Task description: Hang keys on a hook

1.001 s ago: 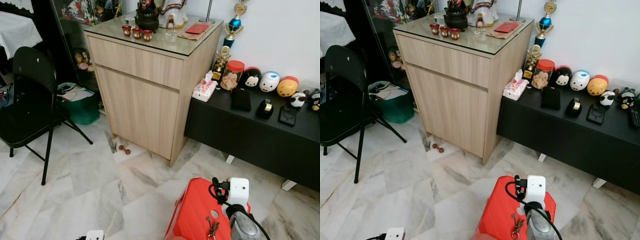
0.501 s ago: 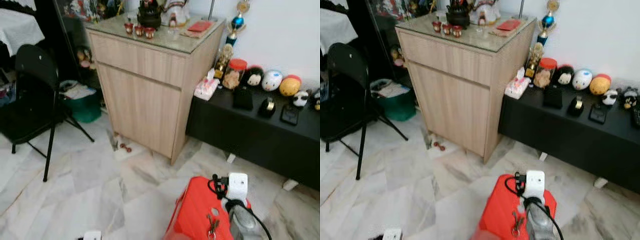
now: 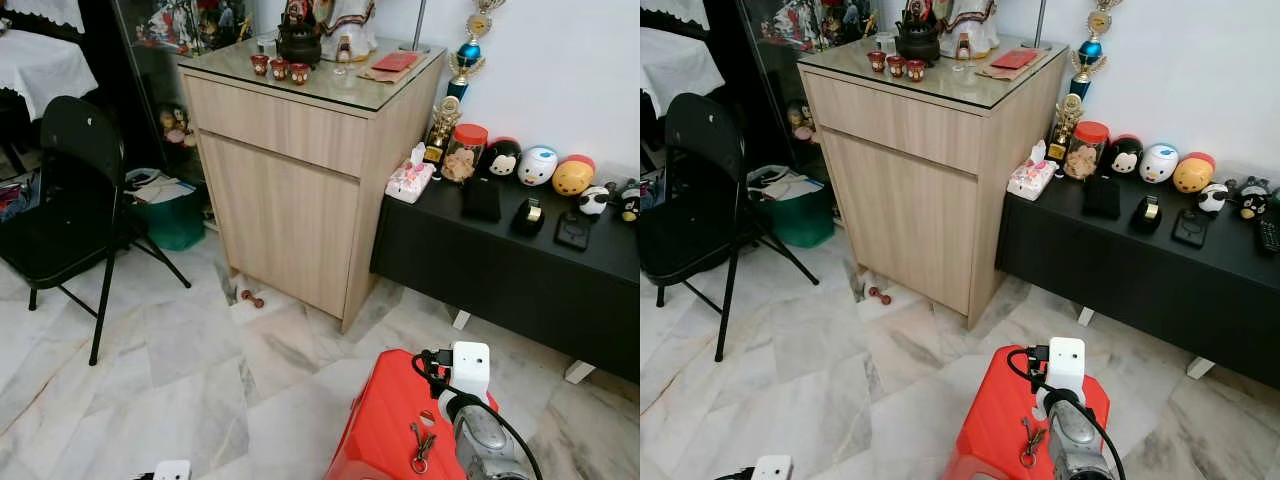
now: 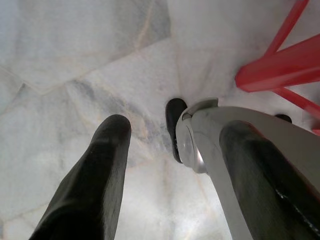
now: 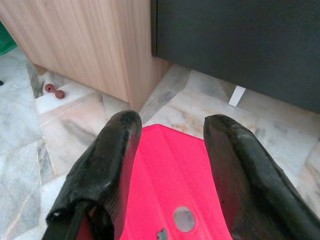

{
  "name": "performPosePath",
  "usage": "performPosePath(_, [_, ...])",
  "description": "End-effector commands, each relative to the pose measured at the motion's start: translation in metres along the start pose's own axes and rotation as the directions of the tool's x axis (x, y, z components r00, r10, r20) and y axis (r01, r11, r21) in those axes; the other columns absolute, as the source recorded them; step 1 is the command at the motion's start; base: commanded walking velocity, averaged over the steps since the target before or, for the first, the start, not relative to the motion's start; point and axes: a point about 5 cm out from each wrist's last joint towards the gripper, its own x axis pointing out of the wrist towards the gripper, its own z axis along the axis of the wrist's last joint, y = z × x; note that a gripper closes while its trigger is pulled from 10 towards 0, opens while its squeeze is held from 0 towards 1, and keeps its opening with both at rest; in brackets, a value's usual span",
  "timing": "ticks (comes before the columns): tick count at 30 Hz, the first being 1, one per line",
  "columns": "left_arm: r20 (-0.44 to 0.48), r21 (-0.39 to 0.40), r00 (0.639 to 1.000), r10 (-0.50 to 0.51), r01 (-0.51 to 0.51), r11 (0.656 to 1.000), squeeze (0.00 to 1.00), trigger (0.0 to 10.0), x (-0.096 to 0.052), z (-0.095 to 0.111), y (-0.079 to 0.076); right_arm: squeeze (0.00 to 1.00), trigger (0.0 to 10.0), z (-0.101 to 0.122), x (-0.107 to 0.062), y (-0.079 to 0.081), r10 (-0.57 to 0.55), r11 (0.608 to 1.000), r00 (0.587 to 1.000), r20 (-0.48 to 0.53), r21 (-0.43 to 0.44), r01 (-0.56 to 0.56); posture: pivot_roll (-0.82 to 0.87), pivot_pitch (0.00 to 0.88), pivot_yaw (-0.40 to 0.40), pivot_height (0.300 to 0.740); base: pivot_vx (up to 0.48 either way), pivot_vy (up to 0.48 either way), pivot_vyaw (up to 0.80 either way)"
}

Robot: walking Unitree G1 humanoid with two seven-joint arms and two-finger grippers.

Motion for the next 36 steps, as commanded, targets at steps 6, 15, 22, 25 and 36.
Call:
performPosePath(6, [0.126, -0.017, 0.989, 0.072, -0.070, 0.997, 0.00, 10.0, 0.005, 0.024, -0.019, 0.00, 10.0, 0.002, 0.001, -0.001, 0.006, 1.000, 1.000, 0.003, 0.015, -0.006, 0.04, 0.000, -0.053, 0.625, 0.000, 0.000, 0.00])
performPosePath(15, [0.275, -0.081, 0.961, 0.031, -0.010, 0.997, 0.00, 10.0, 0.006, 0.060, -0.022, 0.00, 10.0, 0.001, 0.001, 0.000, 0.014, 1.000, 1.000, 0.004, 0.020, -0.014, 0.03, 0.000, -0.054, 0.625, 0.000, 0.000, 0.00])
performPosePath(22, [0.395, -0.058, 0.918, 0.025, -0.002, 0.998, 0.00, 10.0, 0.004, 0.091, -0.022, 0.00, 10.0, 0.000, 0.002, -0.002, 0.006, 1.000, 0.999, -0.040, 0.009, -0.006, 0.03, 0.000, -0.054, 0.625, 0.000, 0.000, 0.00])
performPosePath(25, [0.439, -0.049, 0.898, 0.021, 0.001, 0.999, 0.00, 10.0, 0.003, 0.105, -0.023, 0.00, 10.0, -0.001, 0.003, 0.001, 0.027, 0.999, 0.998, -0.056, 0.030, -0.026, 0.03, 0.000, -0.054, 0.625, 0.000, 0.000, 0.00])
performPosePath(36, [0.497, -0.021, 0.868, -0.012, 0.026, 0.999, 0.00, 10.0, 0.001, 0.121, -0.039, 0.00, 10.0, -0.007, 0.004, -0.002, -0.018, 1.000, 0.988, -0.153, 0.022, 0.022, 0.03, 0.000, -0.050, 0.625, 0.000, 0.000, 0.00])
